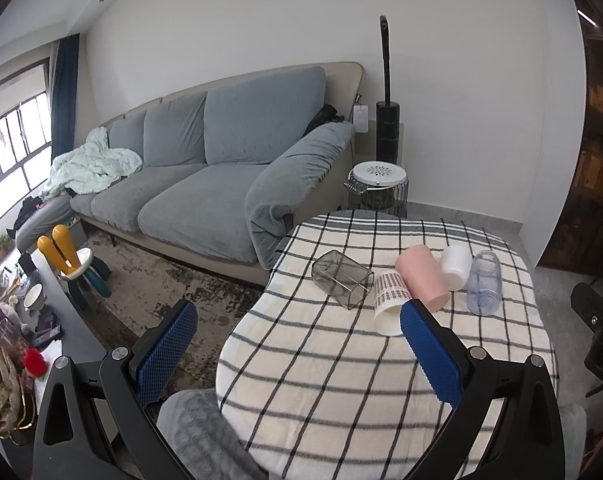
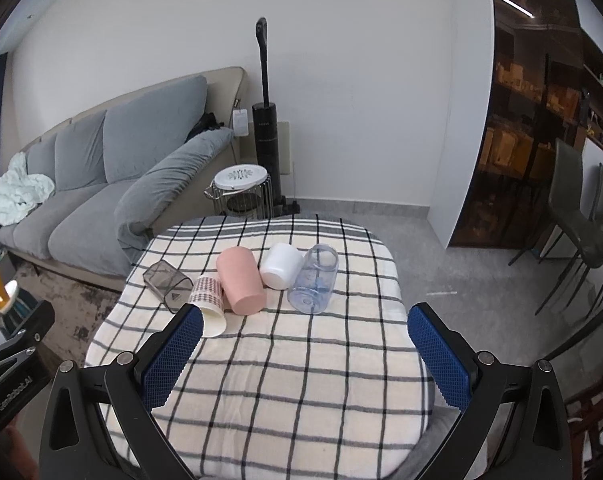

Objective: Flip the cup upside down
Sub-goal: 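Reach the right gripper to the white cup and close around it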

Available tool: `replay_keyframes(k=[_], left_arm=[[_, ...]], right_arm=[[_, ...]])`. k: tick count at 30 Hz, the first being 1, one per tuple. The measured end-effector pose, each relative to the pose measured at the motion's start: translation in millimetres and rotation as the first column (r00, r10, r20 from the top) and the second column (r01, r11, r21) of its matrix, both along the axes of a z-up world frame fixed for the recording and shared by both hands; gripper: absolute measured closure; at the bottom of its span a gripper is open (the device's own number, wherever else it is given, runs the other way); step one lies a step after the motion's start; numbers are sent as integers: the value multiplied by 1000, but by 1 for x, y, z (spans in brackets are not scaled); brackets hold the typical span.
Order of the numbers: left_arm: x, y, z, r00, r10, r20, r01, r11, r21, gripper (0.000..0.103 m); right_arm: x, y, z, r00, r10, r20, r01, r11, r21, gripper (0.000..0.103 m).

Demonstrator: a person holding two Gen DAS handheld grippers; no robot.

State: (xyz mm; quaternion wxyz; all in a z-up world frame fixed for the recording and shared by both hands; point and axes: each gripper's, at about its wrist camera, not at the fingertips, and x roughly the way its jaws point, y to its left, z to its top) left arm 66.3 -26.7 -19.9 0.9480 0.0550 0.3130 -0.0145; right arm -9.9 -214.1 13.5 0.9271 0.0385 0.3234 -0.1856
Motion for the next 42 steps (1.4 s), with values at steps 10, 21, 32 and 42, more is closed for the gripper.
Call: replay_keyframes(k=[10, 21, 32, 42], left_arm=[[90, -16, -30, 997, 59, -43, -58, 998, 12, 0], [167, -31, -62, 993, 90, -74, -89, 996, 18, 0], [244, -44, -90, 986, 64, -156, -60, 998, 32, 0], [275, -54, -102, 982, 27, -186, -23, 999, 24, 0]], right_arm=[[104, -37, -33, 990, 0, -144, 14, 995, 96, 0], [229, -74, -97, 935, -8, -354, 97, 967, 236, 16], [299, -93, -144, 861, -45, -506, 202, 944, 260, 21], [321, -102, -167, 805, -58, -591, 259, 929, 262, 21]])
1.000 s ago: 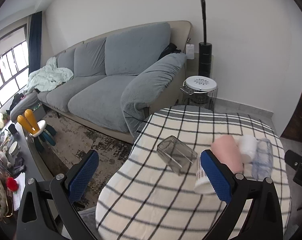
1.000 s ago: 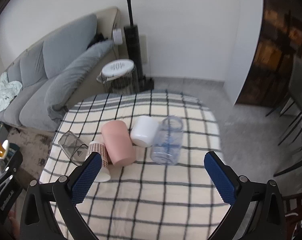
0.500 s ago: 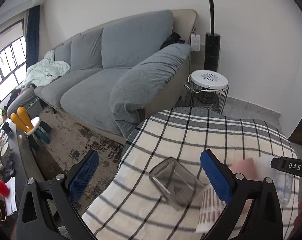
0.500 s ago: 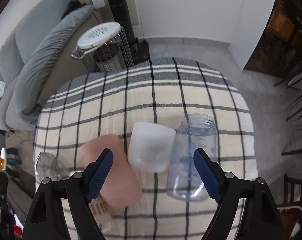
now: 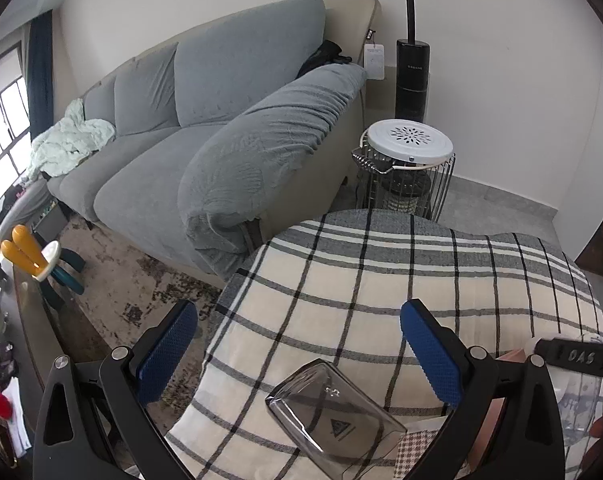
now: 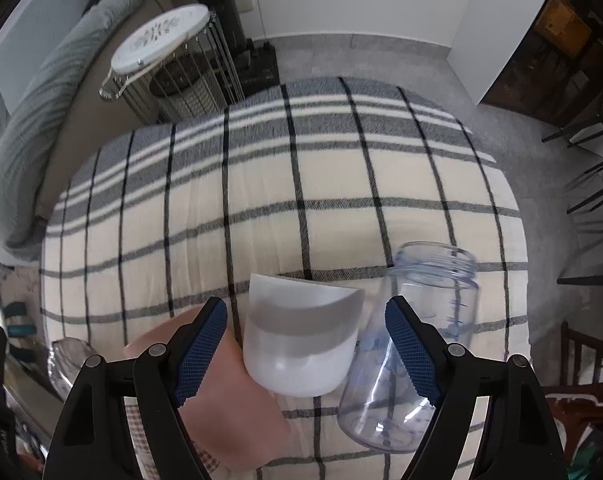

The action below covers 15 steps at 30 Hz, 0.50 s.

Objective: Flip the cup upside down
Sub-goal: 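Reach the right gripper to the white cup and close around it, then lift the white cup with the right gripper and tilt it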

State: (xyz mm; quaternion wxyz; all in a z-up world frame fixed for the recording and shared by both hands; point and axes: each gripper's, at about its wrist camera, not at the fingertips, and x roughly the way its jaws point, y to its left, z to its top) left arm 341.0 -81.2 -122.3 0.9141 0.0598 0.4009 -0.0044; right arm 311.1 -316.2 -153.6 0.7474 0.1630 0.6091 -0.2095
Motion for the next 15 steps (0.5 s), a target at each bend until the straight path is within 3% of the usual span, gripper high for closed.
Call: replay_keyframes(k=[3, 6, 15], left_arm=[[2, 0, -1, 1000, -7, -9, 7, 1000, -8, 0], [3, 0, -3, 1000, -9, -10, 9, 1000, -13, 0], [-1, 0, -3, 1000, -11, -10, 11, 1000, -22, 0]], right_arm=[[1, -3, -17, 999, -19, -47, 22, 997, 72, 26], [1, -2, -28, 998, -25, -62, 30, 996, 85, 33], [-1, -1, -20, 999, -37, 17, 35, 994, 101, 34]])
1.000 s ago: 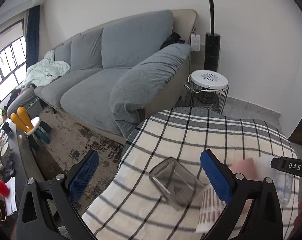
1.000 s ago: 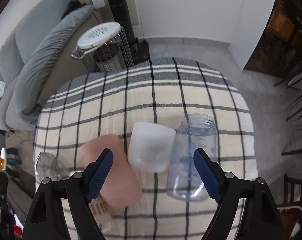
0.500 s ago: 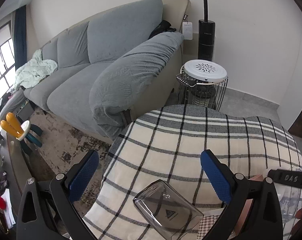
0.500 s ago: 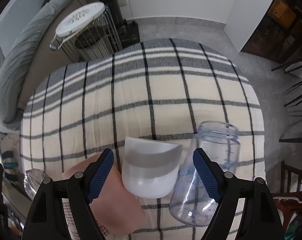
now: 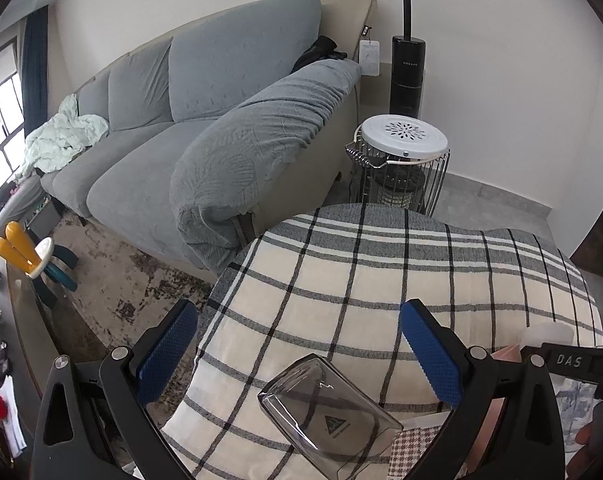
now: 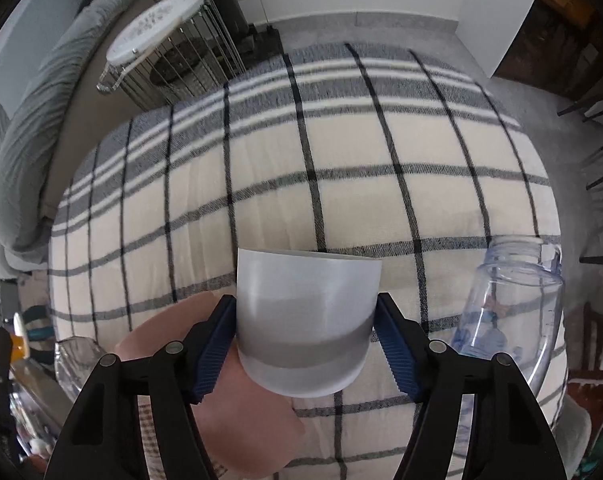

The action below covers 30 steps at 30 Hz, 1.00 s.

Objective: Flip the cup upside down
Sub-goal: 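Lift the white cup with the right gripper and tilt it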

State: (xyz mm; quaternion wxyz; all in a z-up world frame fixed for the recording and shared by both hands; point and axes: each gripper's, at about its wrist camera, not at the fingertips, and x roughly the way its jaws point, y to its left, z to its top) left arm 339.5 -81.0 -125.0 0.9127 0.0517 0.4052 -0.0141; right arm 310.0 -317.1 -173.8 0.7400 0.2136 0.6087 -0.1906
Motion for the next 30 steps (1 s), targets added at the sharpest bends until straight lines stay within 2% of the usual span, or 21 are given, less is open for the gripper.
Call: replay_keyframes(k=[8, 15, 20, 25, 30], left_arm=[[-29, 3, 33, 999, -5, 47, 5, 1000, 1, 0], [-90, 19, 58, 998, -20, 63, 19, 1000, 16, 0], [-144, 44, 51, 999, -3, 46, 2, 999, 32, 0], [-193, 79, 32, 999, 30, 26, -31, 999, 39, 0], [-217, 107, 15, 998, 59, 19, -60, 997, 39, 0]], right_arm=[[-19, 6, 49, 994, 17, 106, -15, 1000, -22, 34], [-93, 36, 89, 987, 71, 143, -71, 997, -3, 34], [-150, 67, 79, 986, 117, 115, -121, 992, 27, 34], [-191, 99, 48, 985, 155, 81, -161, 985, 69, 34], [-211, 127, 24, 979, 184, 87, -191, 978, 79, 34]])
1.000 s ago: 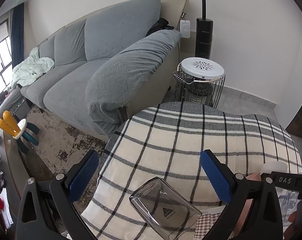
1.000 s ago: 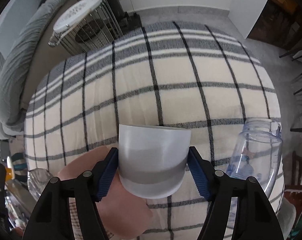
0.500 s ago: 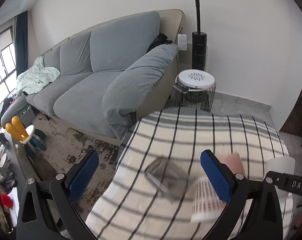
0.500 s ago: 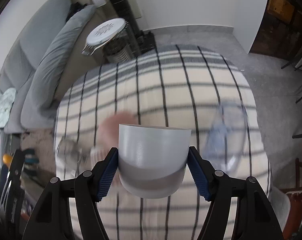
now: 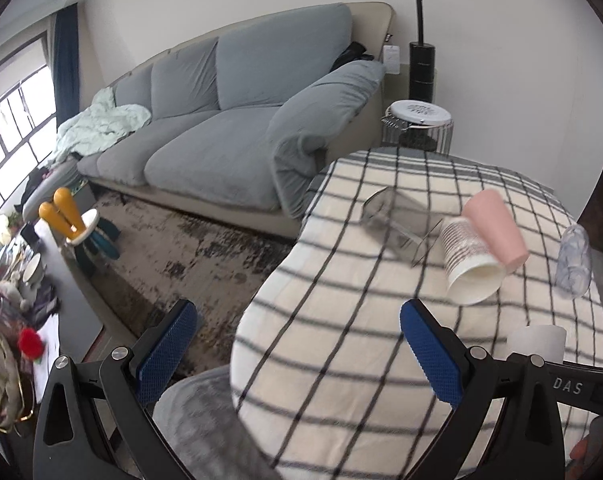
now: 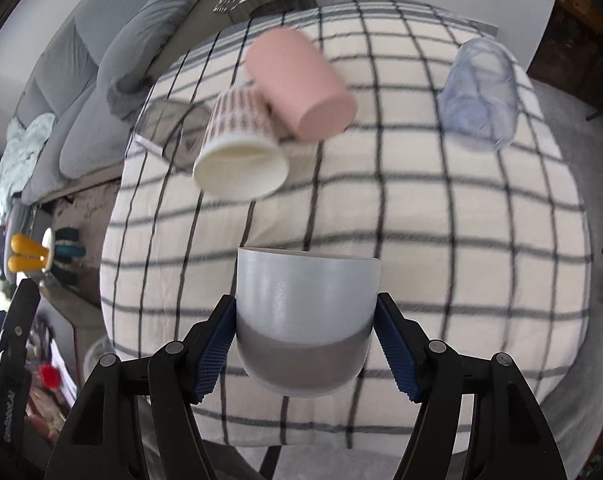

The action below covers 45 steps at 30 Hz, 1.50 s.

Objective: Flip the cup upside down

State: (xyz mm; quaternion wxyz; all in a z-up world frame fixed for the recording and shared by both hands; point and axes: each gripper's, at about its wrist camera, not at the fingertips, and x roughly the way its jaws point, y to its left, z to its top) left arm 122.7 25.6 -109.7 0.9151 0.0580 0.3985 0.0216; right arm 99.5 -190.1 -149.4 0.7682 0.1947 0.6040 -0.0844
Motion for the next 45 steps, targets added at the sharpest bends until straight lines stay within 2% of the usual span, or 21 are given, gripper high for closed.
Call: replay_keyframes(k=[7, 12, 14, 16, 20, 23, 28, 30, 32, 33, 34, 37, 38, 40, 45], left_arm=[[-1, 19, -20, 1000, 17, -12, -17, 1000, -12, 0], [1, 18, -25, 1000, 7, -17, -7, 1000, -26, 0], [0, 16, -25, 1000, 4, -14, -4, 1000, -27, 0], [-2, 13, -23, 1000, -3, -12, 2, 1000, -30, 0], [-13, 4, -14, 999, -42, 9, 43, 998, -46, 0], [-28, -8, -1, 990, -129, 50, 133, 986, -100, 0], [-65, -38, 10, 952, -256, 168, 287, 937, -200, 0], [-78, -53, 4, 931, -295, 216, 339, 918, -205, 0], [-91, -69, -9, 905, -348, 244, 400, 891, -214, 0], [-99, -75, -19, 886, -377, 270, 440, 866, -237, 0], [-103, -80, -26, 879, -383, 283, 452, 859, -242, 0], [-102, -96, -45, 877, -398, 269, 461, 854, -242, 2], [-102, -101, -49, 875, -402, 269, 463, 856, -230, 7], [-101, -111, -61, 870, -414, 267, 470, 860, -198, 8], [-93, -121, -86, 896, -378, 231, 424, 885, -195, 10]], right_arm=[[-1, 16, -27, 1000, -3, -14, 3, 1000, -11, 34], [4, 20, -28, 1000, 9, -7, -9, 1000, -27, 33], [5, 19, -29, 1000, 12, -12, -12, 1000, -26, 18], [2, 17, -26, 1000, 12, -3, -12, 999, -32, 15], [-11, 9, -12, 999, 0, 39, 0, 1000, -6, 15], [-33, -5, 12, 994, -26, 108, 27, 1000, -3, 15], [-92, -29, 70, 960, -91, 266, 141, 975, -174, 11], [-111, -37, 85, 943, -108, 316, 183, 959, -218, 11], [-129, -41, 94, 927, -114, 357, 217, 940, -262, 11], [-134, -43, 97, 923, -116, 367, 226, 936, -271, 11], [-143, -46, 98, 916, -121, 384, 240, 930, -280, 11], [-156, -51, 95, 901, -126, 415, 263, 920, -291, 11], [-159, -53, 92, 895, -129, 428, 272, 917, -291, 11], [-163, -56, 85, 884, -139, 447, 290, 912, -290, 11], [-167, -70, 67, 864, -161, 477, 326, 901, -287, 11]])
